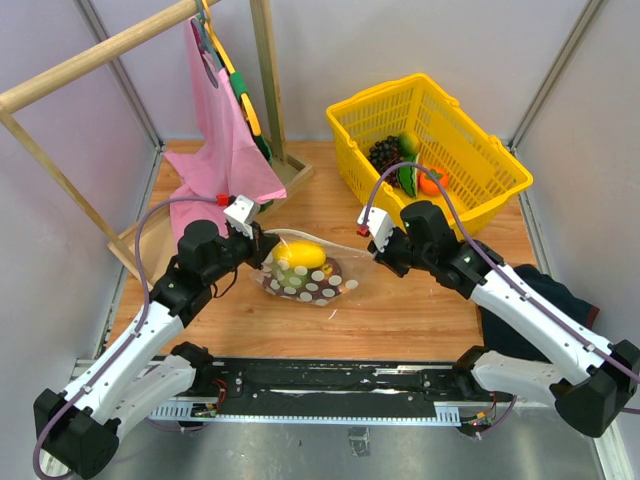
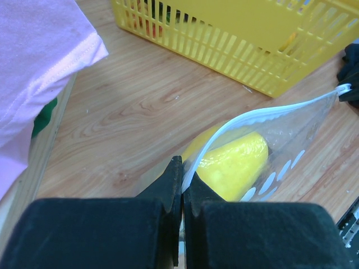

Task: Place the food in the zip-top bag and seal the zipper
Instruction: Zip the zipper food storage bag, then place the zipper food storage bag at the center of the board.

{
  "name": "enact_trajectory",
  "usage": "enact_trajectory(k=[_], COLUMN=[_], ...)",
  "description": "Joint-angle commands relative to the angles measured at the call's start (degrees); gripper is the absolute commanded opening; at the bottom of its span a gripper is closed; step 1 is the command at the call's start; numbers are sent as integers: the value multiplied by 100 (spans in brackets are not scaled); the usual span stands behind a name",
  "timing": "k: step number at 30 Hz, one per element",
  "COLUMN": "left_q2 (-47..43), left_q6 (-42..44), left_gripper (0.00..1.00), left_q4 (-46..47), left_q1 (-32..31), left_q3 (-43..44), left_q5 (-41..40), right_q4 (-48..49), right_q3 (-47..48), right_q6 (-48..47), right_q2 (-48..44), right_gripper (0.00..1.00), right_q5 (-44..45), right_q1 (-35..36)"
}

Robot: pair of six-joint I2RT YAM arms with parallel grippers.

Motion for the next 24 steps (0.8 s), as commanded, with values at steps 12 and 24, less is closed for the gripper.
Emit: enact_trajectory(k=[12, 24], left_q2=[27, -405], left_q6=[18, -761], left_gripper=[0, 0], left_q4=[161, -1401], left_q1=[159, 159], left_q3=[46, 966], left_q5=[212, 898], right_q4=[88, -743], right_q3=[-78, 180], right_q6=[258, 178], right_q2=[-170, -613], right_gripper=[1, 1], right_q5=[-49, -2309], right_q1=[-259, -260])
